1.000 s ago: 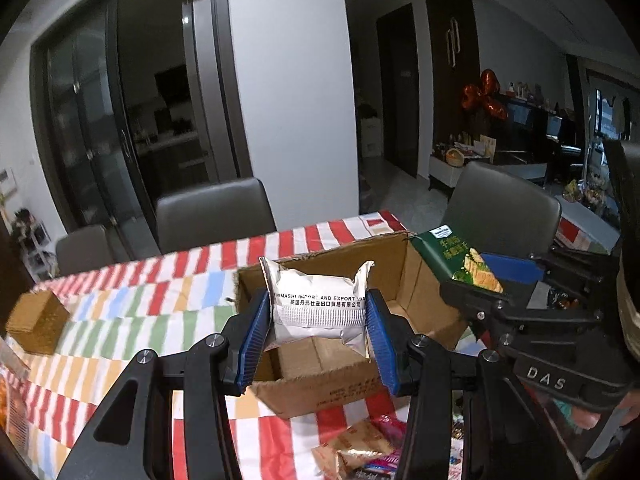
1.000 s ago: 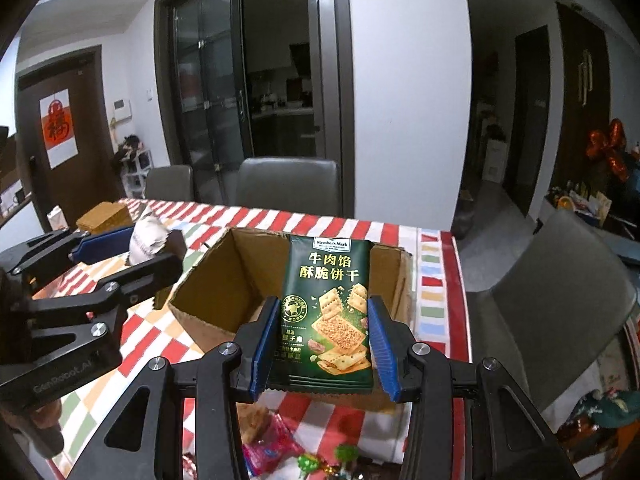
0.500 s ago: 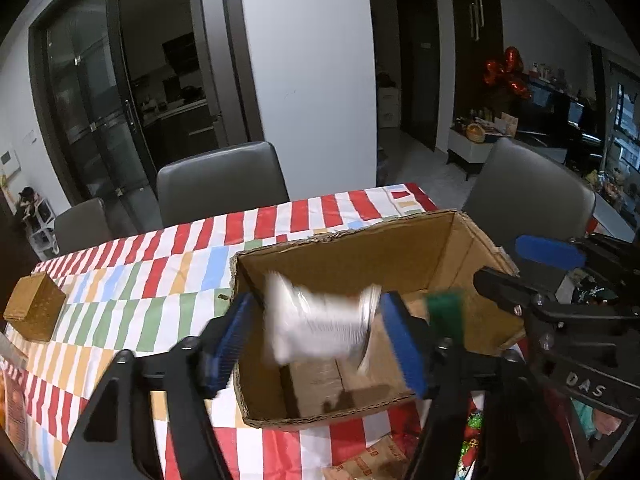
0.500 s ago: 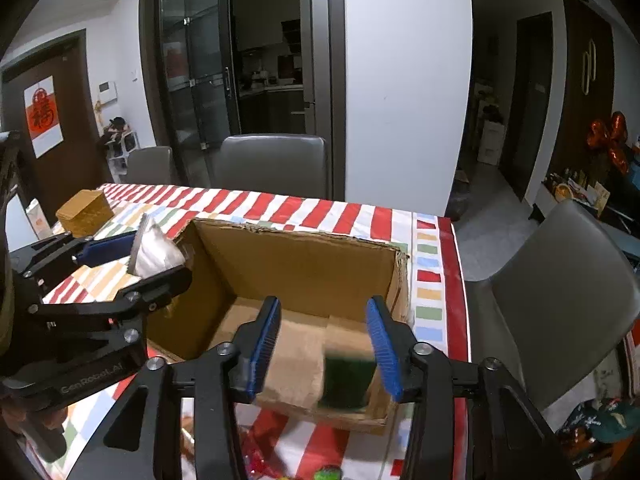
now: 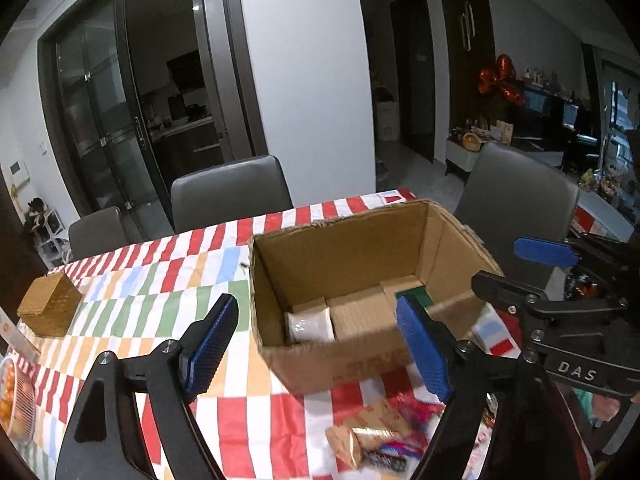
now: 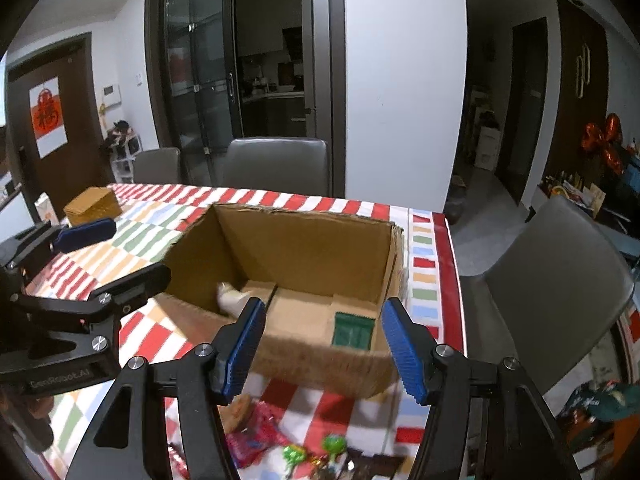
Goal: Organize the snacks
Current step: 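Move both tools back toward the snacks in front of the box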
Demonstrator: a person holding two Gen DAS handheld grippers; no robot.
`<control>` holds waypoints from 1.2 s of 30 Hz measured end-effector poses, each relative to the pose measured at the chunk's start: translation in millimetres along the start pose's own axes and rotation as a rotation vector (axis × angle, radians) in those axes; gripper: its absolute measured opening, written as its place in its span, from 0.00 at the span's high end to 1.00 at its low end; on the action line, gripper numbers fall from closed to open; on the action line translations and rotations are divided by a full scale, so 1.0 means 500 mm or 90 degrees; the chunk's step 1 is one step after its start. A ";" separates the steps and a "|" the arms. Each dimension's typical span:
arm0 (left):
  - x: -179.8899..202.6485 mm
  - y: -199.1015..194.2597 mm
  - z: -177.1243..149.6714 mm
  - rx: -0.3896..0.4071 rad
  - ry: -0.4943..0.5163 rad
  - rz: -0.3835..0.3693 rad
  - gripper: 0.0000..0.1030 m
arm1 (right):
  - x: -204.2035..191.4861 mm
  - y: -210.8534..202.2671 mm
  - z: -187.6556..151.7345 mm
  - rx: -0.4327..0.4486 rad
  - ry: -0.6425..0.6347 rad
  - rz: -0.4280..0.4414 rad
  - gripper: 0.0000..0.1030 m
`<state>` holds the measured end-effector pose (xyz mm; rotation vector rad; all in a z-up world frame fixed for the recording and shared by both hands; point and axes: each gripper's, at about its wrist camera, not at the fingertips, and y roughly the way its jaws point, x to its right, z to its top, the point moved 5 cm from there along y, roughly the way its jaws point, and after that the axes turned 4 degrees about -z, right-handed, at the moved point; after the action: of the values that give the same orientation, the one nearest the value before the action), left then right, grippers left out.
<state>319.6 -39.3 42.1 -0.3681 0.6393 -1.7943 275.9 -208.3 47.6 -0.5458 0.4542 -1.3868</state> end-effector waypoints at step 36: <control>0.075 -0.045 -0.299 -0.084 0.001 -0.017 0.17 | -0.040 -0.038 -0.294 -0.085 -0.016 0.010 0.40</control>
<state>208.7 -34.7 -67.4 -0.4661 0.7593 -1.7818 170.1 -204.3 -58.0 -0.6671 0.5327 -1.3400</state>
